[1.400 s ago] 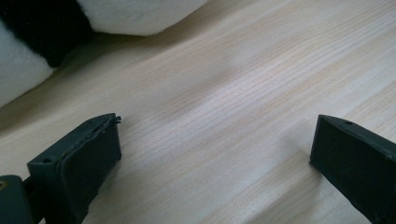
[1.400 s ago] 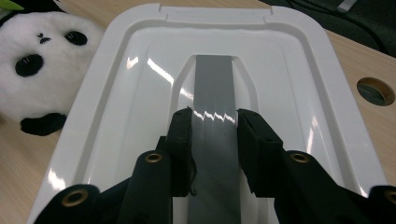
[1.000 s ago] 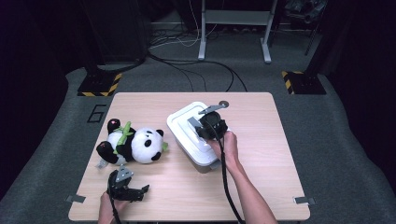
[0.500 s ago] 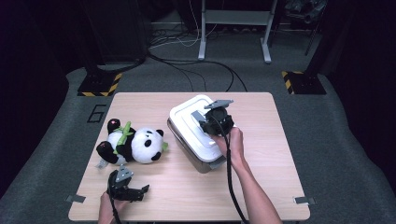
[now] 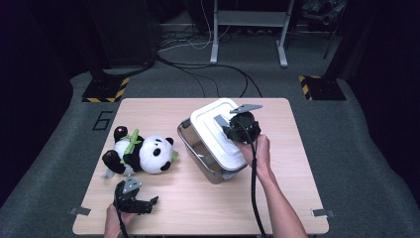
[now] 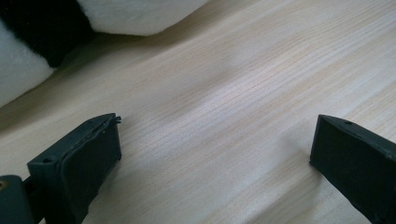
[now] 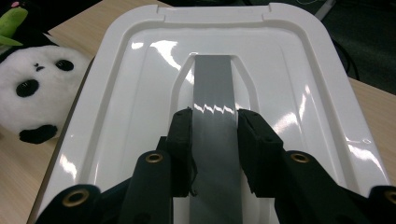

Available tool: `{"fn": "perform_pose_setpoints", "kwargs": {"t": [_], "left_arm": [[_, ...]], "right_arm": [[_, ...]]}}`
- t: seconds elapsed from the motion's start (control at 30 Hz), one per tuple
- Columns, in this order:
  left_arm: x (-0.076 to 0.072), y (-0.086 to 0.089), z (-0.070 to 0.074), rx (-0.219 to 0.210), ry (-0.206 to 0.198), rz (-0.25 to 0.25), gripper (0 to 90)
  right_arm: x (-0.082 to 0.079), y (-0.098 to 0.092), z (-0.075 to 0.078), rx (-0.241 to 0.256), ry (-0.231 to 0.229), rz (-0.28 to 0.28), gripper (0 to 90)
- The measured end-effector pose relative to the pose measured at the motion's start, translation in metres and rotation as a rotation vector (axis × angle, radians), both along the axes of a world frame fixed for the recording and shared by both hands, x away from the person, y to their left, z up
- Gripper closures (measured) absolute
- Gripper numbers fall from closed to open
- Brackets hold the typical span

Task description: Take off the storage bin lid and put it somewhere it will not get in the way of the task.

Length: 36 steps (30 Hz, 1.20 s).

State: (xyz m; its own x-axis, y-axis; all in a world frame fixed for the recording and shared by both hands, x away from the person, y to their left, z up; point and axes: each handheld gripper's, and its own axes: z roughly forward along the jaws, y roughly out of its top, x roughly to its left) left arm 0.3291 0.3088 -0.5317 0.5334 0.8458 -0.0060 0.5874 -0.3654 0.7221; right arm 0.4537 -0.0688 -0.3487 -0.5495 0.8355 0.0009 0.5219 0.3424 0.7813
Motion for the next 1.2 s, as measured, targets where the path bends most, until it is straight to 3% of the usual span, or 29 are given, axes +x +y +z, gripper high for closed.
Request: {"fn": "perform_pose_setpoints", "kwargs": {"t": [0.53, 1.2], "left_arm": [[0.0, 0.0, 0.0, 0.002, -0.001, 0.004, 1.5], [0.0, 0.0, 0.0, 0.0, -0.003, 0.003, 1.4]], "right_arm": [[-0.004, -0.044, 0.0, 0.016, -0.016, -0.073, 66.8], [-0.011, -0.107, -0.008, 0.034, -0.016, -0.204, 66.8]]}}
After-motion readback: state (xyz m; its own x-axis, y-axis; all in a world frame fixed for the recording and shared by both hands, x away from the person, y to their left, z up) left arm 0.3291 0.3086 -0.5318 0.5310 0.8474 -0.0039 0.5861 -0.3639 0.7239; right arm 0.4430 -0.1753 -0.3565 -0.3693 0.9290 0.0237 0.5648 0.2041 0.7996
